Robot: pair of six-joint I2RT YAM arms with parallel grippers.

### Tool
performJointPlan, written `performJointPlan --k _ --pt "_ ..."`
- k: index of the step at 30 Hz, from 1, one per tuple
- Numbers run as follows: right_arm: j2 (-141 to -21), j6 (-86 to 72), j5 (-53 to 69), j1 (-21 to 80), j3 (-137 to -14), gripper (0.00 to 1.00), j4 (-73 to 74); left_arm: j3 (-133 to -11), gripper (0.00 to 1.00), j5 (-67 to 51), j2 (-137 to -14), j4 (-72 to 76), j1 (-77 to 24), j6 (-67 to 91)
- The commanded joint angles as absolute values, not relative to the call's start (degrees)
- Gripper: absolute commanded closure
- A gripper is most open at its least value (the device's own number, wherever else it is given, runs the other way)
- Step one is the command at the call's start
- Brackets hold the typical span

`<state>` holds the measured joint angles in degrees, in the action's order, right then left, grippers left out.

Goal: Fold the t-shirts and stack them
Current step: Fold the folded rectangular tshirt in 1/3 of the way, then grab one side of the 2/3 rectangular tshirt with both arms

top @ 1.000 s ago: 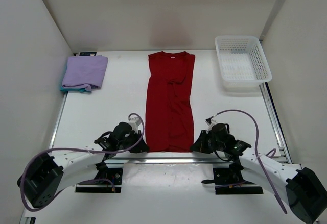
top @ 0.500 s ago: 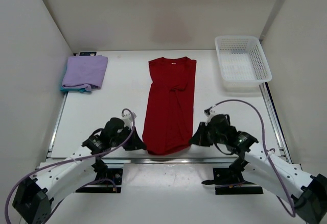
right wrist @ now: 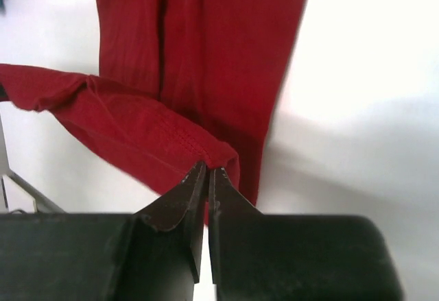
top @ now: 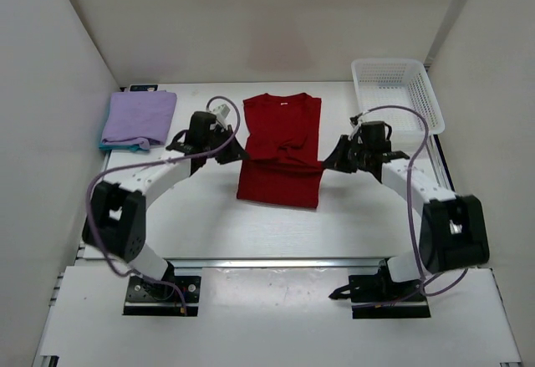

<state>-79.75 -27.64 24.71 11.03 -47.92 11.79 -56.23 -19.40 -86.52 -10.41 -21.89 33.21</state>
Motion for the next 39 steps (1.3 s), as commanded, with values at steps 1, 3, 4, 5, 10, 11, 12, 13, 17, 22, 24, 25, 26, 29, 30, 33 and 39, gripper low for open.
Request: performJointPlan --k 1,3,4,5,10,11,12,13,17,22,24,25,26,29,30,33,39 --pt "-87.4 -25.6 27.9 9.2 -53.4 1.0 5.7 -63.4 1.0 -18.1 -93.9 -8.6 -19.8 32.2" --pt "-90.8 -26.3 28.7 7.9 -56.5 1.0 4.2 -66.3 1.0 -17.6 -98.0 -9.1 -19.5 32.3" --pt "-93.1 -26.4 29.4 7.7 -57.2 1.0 3.6 -68.5 1.0 -17.6 -100.5 -8.8 -19.2 32.3" --pt "-94.2 -26.1 29.4 7.6 -59.5 1.0 3.8 -69.0 1.0 -17.0 -102.7 -9.3 -19.2 32.2" --pt "-102.8 -25.5 28.7 7.5 -66.7 0.97 5.5 -72.1 0.83 -19.1 -108.7 -6.5 -17.7 33.6" --pt "-103.2 -25.4 28.3 7.5 -67.0 0.89 5.2 -71.8 0.79 -20.2 -108.9 -5.7 -17.1 34.2" --pt "-102.8 -25.8 28.1 7.3 -66.6 0.82 4.2 -71.2 0.65 -21.6 -108.1 -3.6 -16.6 34.5" --pt "-102.4 -25.8 28.3 7.3 -66.2 0.79 3.8 -70.2 0.56 -22.2 -107.4 -1.5 -16.5 34.6" --pt "-97.6 -27.0 27.0 9.2 -61.6 0.62 0.4 -66.9 0.55 -19.6 -100.7 1.1 -18.4 34.4" --pt "-91.1 -27.3 21.4 15.5 -51.3 0.89 -8.3 -53.2 0.55 -17.8 -91.1 10.6 -25.0 37.5" --pt "-93.8 -26.3 23.9 18.1 -52.3 1.0 -7.7 -47.2 0.56 -17.1 -90.6 13.6 -26.6 39.5" --pt "-95.0 -24.7 23.7 20.1 -53.4 1.0 -4.9 -45.8 0.57 -17.2 -91.3 15.6 -27.7 39.9" --pt "-97.4 -23.5 23.8 21.9 -56.1 1.0 -2.9 -43.5 0.58 -17.7 -91.9 16.9 -27.7 40.5" --pt "-100.5 -23.7 24.2 23.8 -57.7 1.0 -3.8 -39.4 0.63 -21.0 -94.6 19.1 -26.1 42.9" --pt "-101.1 -24.0 24.8 23.7 -57.7 1.0 -3.7 -37.7 0.63 -21.3 -94.4 19.5 -25.9 42.9" --pt "-99.2 -24.5 23.2 24.1 -56.3 1.0 -2.5 -33.8 0.62 -19.3 -90.5 19.4 -26.8 42.3" --pt "-92.7 -29.2 22.5 23.9 -43.2 1.0 -7.1 -27.1 0.59 -19.3 -80.6 23.0 -26.0 46.0"
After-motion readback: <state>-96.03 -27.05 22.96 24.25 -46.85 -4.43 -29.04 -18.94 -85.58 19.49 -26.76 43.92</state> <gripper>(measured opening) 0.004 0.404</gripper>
